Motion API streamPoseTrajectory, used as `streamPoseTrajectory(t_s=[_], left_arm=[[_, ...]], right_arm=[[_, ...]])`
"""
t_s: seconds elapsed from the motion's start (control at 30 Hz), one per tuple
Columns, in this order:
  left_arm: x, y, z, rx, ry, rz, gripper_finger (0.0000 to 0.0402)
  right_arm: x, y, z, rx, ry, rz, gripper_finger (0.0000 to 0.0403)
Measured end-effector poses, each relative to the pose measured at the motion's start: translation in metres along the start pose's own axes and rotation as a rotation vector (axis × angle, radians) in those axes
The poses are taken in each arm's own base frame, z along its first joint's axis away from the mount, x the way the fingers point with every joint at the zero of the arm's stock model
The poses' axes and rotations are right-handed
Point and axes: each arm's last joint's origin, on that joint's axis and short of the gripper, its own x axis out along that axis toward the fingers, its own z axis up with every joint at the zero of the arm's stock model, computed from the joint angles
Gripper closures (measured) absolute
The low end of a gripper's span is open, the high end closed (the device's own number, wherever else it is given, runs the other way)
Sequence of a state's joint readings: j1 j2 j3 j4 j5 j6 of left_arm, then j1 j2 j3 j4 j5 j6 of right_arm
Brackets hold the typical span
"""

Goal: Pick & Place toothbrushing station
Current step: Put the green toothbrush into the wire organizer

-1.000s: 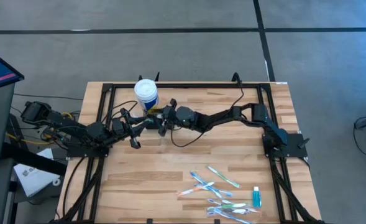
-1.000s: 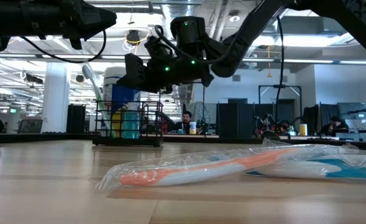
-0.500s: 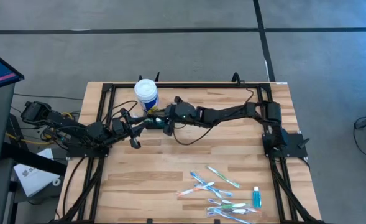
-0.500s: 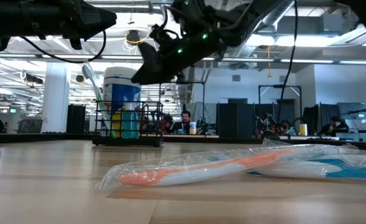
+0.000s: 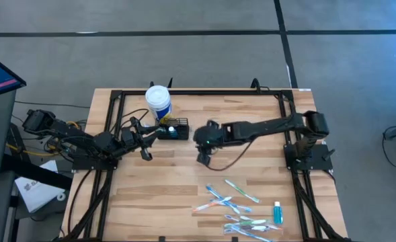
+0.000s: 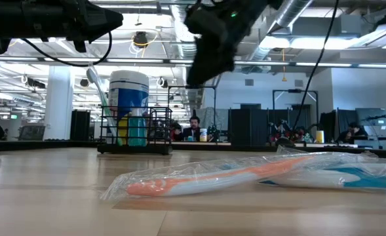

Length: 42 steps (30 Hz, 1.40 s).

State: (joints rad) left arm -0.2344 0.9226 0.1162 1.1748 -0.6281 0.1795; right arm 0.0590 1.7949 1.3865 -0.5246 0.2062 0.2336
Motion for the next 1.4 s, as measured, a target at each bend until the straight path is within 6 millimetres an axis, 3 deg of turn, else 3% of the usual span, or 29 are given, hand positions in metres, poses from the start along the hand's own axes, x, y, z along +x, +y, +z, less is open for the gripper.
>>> streamPoseTrajectory(t_s=[0.37, 0.93, 1.4], left_arm=[[0.000, 0.000, 0.000, -0.001, 0.000, 0.000, 0.0321], [0.000, 0.000, 0.000, -0.001, 0.000, -0.002, 0.0321], [0.000, 0.000, -0.001, -0.001, 0.006, -0.003, 0.0321]], right_arm=[[-0.021, 0.041, -0.045, 0.010, 0.304, -0.035, 0.0284], [-0.053, 0.087, -0.091, 0.044, 0.510, -0.123, 0.0284], [-0.053, 0.110, -0.144, 0.158, 0.627, -0.115, 0.0284]])
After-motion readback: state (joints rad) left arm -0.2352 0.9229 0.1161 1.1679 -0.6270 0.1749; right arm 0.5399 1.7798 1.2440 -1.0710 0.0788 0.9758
